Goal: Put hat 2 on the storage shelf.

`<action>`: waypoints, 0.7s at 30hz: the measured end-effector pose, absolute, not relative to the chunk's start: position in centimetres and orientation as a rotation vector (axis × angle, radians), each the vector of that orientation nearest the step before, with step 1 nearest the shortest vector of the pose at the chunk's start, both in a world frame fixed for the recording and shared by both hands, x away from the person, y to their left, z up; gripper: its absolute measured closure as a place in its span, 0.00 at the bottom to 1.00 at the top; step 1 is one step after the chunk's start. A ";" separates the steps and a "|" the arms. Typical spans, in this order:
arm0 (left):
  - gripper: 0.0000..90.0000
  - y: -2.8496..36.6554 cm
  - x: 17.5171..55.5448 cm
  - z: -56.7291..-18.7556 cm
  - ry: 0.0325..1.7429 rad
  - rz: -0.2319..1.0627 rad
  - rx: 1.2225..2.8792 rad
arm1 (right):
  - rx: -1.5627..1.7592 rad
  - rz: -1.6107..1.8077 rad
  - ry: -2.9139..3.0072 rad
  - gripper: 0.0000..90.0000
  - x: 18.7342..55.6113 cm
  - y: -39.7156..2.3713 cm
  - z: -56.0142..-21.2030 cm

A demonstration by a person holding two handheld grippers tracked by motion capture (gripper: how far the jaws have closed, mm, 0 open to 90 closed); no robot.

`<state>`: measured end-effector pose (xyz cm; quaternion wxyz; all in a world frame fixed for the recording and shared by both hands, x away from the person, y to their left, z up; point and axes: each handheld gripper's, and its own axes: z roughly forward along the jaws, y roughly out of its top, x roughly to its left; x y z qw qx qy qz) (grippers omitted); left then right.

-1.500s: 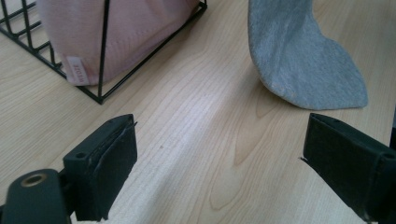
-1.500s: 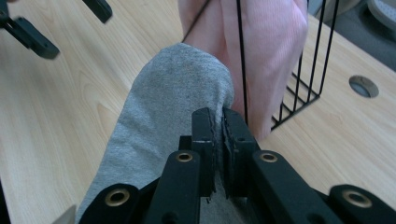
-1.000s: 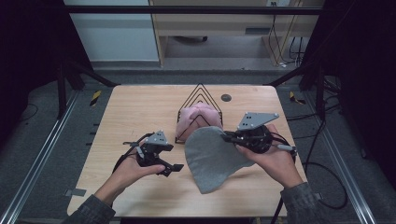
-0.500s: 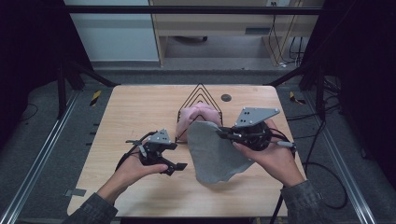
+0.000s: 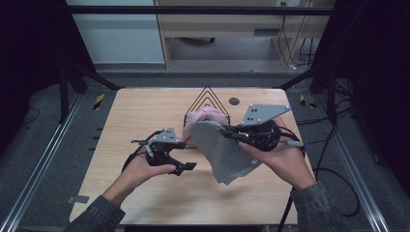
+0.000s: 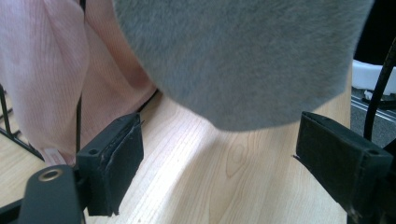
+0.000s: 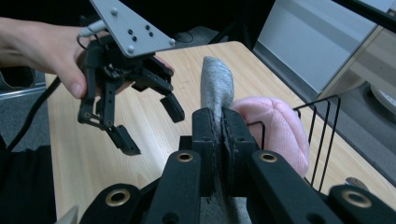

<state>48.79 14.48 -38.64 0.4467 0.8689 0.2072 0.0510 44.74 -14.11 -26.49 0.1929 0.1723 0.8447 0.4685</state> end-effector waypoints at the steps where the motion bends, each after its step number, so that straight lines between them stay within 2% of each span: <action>1: 0.17 14.5 48.9 -38.6 0.508 0.128 2.153 | 0.480 1.320 2.370 0.95 44.7 -14.1 -26.4; 12: 0.31 13.8 50.6 -37.9 0.458 0.130 2.146 | 0.469 1.338 2.378 0.95 44.6 -13.7 -26.2; 18: 0.44 13.0 51.3 -38.1 0.444 0.140 2.145 | 0.474 1.332 2.381 0.95 44.8 -13.8 -26.3; 21: 0.55 12.9 51.6 -38.3 0.446 0.142 2.150 | 0.477 1.325 2.382 0.95 44.8 -14.0 -26.4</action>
